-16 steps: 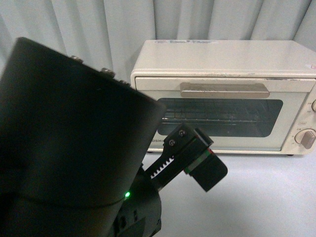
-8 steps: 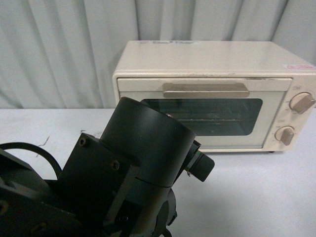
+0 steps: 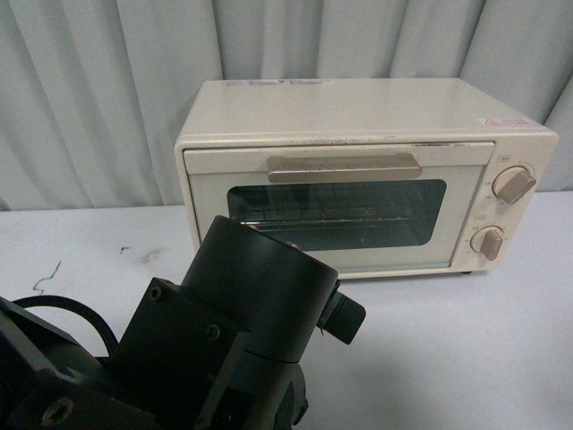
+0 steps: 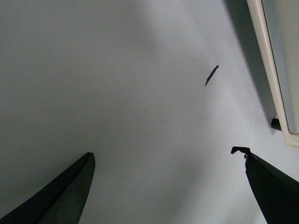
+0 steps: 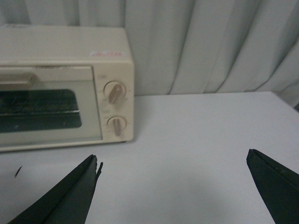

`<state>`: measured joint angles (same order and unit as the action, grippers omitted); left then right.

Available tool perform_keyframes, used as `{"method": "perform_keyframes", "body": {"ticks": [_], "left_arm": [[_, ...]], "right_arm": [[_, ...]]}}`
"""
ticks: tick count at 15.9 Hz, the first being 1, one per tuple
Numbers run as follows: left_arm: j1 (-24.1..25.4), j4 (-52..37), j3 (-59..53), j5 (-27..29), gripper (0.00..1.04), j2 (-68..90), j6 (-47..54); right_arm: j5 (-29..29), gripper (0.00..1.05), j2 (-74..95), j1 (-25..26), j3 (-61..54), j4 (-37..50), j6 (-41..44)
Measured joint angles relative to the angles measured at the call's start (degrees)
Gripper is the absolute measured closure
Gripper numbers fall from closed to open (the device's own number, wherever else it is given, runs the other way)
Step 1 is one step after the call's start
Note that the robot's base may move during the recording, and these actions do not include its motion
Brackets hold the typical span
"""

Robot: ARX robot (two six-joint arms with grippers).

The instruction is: Open oven

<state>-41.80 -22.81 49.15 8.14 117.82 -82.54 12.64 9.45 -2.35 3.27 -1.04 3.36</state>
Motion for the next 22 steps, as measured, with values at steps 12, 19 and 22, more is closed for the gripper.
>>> {"method": "perform_keyframes", "body": {"ticks": [12, 19, 22], "left_arm": [[0.0, 0.0, 0.0, 0.0, 0.07, 0.0, 0.0], [0.0, 0.0, 0.0, 0.0, 0.07, 0.0, 0.0], [0.0, 0.0, 0.0, 0.0, 0.07, 0.0, 0.0]], "right_arm": [[-5.5, 0.06, 62.9, -7.0, 36.5, 31.2, 40.5], [-13.1, 0.44, 73.9, -9.0, 41.4, 29.9, 62.7], [-17.2, 0.77, 75.3, -9.7, 41.5, 27.8, 70.1]]}}
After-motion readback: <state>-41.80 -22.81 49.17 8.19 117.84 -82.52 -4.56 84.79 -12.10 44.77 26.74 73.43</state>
